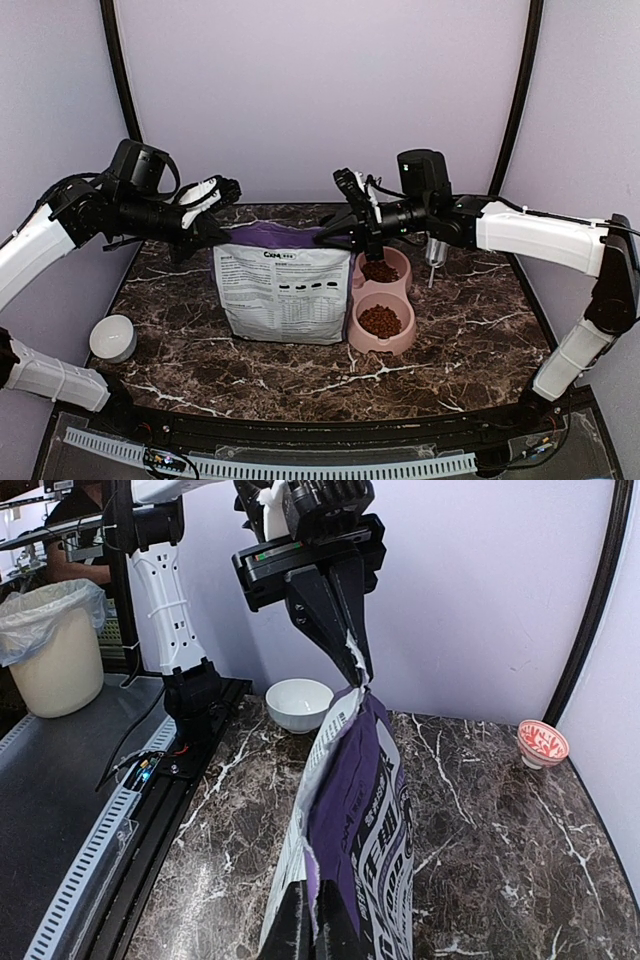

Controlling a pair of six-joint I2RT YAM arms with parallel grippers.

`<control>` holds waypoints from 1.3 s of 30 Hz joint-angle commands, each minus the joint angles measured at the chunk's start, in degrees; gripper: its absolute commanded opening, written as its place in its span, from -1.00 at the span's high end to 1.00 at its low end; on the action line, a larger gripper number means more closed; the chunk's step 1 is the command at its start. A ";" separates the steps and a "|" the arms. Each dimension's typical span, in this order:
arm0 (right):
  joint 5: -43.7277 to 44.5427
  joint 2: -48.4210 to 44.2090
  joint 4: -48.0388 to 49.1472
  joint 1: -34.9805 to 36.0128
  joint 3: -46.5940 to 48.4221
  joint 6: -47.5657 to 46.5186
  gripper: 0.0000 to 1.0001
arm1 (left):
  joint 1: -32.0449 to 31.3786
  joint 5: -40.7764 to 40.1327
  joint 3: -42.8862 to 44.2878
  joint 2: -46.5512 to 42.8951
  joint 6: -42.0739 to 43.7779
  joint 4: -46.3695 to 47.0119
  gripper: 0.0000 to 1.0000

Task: Serve the pet food
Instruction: Press the seal on the pet food bag.

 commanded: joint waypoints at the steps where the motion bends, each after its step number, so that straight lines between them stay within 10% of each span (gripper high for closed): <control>1: -2.06 -2.56 1.41 -0.77 -0.50 0.49 1.00 | 0.30 1.59 2.84 -1.49 -0.01 0.91 1.00; 10: -2.25 -2.27 1.84 -0.77 -0.19 0.82 1.00 | 0.30 9.04 5.20 1.74 0.90 0.36 0.39; 39: -2.44 -2.33 5.14 -0.82 -2.01 2.44 1.00 | -2.50 23.92 14.12 17.76 0.46 1.63 0.57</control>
